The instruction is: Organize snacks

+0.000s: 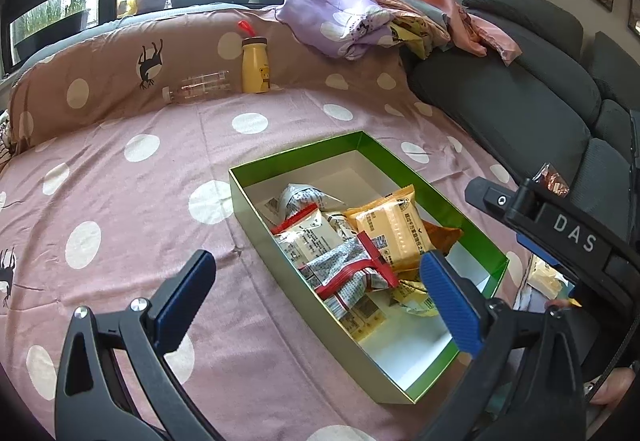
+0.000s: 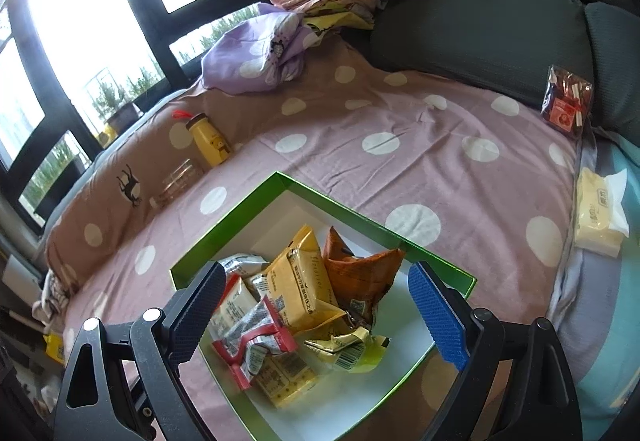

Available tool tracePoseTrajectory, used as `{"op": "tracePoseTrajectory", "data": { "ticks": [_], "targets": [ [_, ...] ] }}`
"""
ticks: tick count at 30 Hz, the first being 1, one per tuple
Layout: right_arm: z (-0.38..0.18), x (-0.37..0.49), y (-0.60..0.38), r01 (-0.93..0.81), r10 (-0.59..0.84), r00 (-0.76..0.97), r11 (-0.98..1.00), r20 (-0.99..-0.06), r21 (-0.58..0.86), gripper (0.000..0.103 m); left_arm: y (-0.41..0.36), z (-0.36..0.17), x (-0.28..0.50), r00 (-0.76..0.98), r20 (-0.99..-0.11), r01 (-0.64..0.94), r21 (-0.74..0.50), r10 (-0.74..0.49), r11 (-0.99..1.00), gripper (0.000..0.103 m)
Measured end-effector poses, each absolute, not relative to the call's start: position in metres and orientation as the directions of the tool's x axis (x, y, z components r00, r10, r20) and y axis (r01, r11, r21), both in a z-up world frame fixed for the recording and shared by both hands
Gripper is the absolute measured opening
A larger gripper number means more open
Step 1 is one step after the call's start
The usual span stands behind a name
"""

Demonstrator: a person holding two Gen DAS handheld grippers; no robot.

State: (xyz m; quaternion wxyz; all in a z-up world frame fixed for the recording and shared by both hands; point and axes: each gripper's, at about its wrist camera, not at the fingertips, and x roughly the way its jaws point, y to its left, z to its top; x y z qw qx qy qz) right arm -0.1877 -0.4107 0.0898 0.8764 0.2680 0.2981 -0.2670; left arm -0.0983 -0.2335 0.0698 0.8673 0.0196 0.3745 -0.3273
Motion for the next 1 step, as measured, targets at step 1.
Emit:
{"op": "tracePoseTrajectory", "data": {
  "ticks": [1],
  "targets": [
    [0.0901, -0.1878, -0.4103, 0.632, -0.315, 0.676, 0.713, -0.666, 0.304, 0.093, -0.2336, 0.0691, -0.0977, 0.500, -0.666, 0.583, -0.214, -0.554, 0.784, 0.103]
  ]
}}
